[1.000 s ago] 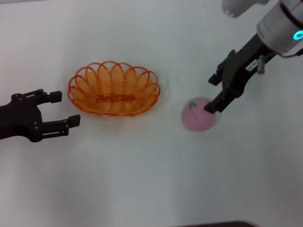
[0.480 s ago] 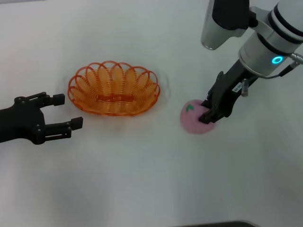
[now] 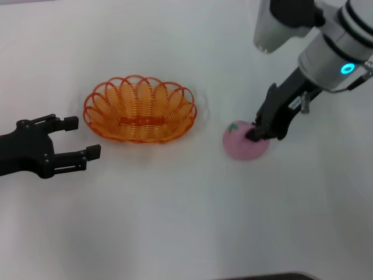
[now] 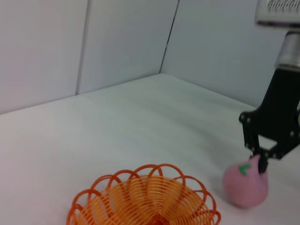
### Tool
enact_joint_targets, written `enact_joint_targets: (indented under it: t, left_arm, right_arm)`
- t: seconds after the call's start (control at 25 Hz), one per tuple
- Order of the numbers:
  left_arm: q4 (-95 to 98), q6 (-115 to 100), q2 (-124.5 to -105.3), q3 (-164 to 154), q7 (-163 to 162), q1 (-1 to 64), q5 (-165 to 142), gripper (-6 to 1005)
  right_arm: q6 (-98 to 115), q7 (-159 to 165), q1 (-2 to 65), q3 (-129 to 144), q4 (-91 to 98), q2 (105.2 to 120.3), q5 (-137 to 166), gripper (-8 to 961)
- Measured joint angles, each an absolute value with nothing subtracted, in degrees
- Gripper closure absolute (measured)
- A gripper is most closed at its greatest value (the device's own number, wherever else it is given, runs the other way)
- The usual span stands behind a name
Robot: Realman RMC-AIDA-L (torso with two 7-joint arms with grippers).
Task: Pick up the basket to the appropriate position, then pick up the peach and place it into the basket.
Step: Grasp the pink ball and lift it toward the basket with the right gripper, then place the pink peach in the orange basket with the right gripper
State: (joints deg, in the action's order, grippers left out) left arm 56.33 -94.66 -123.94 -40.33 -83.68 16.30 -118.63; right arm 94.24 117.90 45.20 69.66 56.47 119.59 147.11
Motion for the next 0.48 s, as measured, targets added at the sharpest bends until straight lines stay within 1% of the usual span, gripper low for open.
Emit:
enact_joint_targets:
  t: [0.2,0.36,0.48]
  left_arm:
    - [56.35,-94.65,-123.92,-39.91,-83.74,16.33,-118.71,148]
    - [56.42,-94.65,-123.92,-39.78,-83.88,16.37,-118.73,148]
    - [56.43,-94.94,-123.92,-39.79,-84.03,16.47,-118.61,149]
  right_arm:
    - [97.67,117.73,45.39,64.5,63.78,119.51,146.04,902]
    - [98.95,117.98,47.48,59.46,67.65,119.54,141.34,898]
    - [97.45,118.03,50.03,58.45,66.27,119.91,138.56,896]
